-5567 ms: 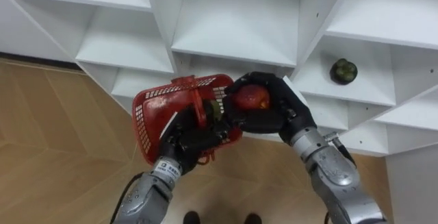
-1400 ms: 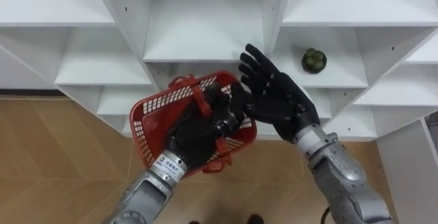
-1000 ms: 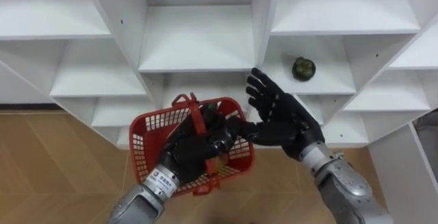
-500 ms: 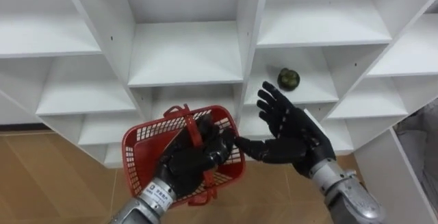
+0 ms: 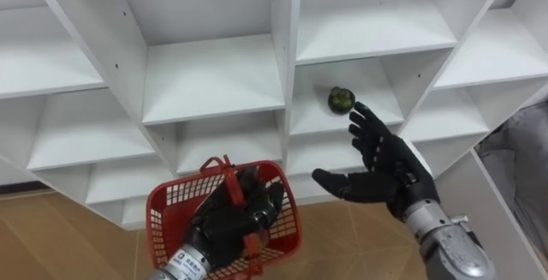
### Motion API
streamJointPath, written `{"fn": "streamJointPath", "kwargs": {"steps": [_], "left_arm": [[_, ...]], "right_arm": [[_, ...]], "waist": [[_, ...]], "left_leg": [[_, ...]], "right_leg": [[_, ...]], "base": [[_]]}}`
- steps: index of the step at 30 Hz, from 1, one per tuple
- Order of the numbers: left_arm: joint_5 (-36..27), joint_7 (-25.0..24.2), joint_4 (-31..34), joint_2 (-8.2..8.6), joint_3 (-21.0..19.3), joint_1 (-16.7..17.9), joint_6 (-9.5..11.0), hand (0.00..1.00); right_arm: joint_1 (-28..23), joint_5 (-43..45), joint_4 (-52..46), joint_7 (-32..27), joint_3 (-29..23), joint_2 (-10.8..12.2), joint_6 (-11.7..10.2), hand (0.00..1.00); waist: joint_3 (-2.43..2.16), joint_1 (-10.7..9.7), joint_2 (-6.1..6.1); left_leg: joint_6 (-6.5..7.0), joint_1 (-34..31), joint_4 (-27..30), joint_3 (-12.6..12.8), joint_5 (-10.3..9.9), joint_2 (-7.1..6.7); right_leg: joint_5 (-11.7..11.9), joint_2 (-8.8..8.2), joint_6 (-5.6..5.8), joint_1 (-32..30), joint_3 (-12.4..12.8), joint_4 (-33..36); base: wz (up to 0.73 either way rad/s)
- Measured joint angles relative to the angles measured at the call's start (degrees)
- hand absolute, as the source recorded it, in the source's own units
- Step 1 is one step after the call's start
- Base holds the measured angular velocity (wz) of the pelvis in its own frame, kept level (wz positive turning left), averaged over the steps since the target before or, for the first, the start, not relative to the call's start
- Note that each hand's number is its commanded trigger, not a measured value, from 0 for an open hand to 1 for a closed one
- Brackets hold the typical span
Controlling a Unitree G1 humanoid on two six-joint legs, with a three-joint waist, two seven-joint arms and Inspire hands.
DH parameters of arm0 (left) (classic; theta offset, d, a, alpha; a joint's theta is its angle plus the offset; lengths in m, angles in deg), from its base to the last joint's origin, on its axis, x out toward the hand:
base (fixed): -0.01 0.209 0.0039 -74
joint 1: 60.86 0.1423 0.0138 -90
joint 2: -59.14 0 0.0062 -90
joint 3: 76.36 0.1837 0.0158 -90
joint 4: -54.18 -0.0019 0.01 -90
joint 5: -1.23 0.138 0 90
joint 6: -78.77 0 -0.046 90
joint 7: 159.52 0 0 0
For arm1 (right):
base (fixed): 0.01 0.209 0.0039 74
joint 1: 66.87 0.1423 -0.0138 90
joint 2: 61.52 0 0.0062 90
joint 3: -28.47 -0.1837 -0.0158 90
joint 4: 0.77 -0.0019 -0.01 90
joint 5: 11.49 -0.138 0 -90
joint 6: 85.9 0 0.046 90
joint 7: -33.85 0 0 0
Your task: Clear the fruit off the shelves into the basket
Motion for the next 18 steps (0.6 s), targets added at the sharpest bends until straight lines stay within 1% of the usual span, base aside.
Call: {"fn": "streamJointPath", "kwargs": {"steps": [4,8,13,16,18], "left_arm": [[0.0,0.0,0.0,0.01,0.0,-0.1,0.0,1.00],[-0.1,0.0,-0.1,0.05,-0.2,-0.4,-0.1,1.00],[0.0,0.0,-1.9,0.07,-0.4,-0.9,-0.1,1.00],[0.0,0.0,-2.4,-0.05,-0.5,-0.9,-0.1,1.00],[0.1,0.0,-2.5,-0.04,-0.5,-0.9,-0.1,1.00]], "right_arm": [[0.0,1.9,0.4,-2.2,0.0,0.0,0.0,0.00],[2.0,3.8,2.1,-4.1,0.0,0.0,0.1,0.00],[6.8,7.8,6.3,-7.1,-1.7,0.0,0.1,0.00],[8.1,8.6,6.9,-9.4,-2.2,-0.2,0.1,0.00],[8.4,8.6,7.9,-9.8,-2.2,-0.5,0.0,0.00]], "waist": [[0.33,0.1,-0.55],[0.31,0.1,-0.69],[0.31,0.2,-0.69],[0.31,0.2,-0.68],[0.31,0.2,-0.67]], "left_leg": [[-0.01,-0.2,-0.3,0.0,0.0,-0.06],[0.00,-1.0,-0.3,0.1,0.0,-0.09],[0.00,-1.2,0.1,0.3,0.0,-0.08],[0.00,-1.4,0.4,0.3,0.0,0.01],[0.00,-1.5,0.4,0.2,0.0,0.07]], "right_leg": [[-0.1,0.01,0.03,-0.3,0.1,-0.2],[0.0,-0.04,0.05,-1.0,-0.2,-0.2],[0.0,-0.10,0.07,-1.0,-0.2,-0.2],[-0.1,-0.12,0.06,-0.9,-0.4,-0.3],[-0.1,-0.13,0.04,-0.8,-0.7,-0.8]], "base": [[0.00],[0.00],[0.00],[0.02],[0.07]]}}
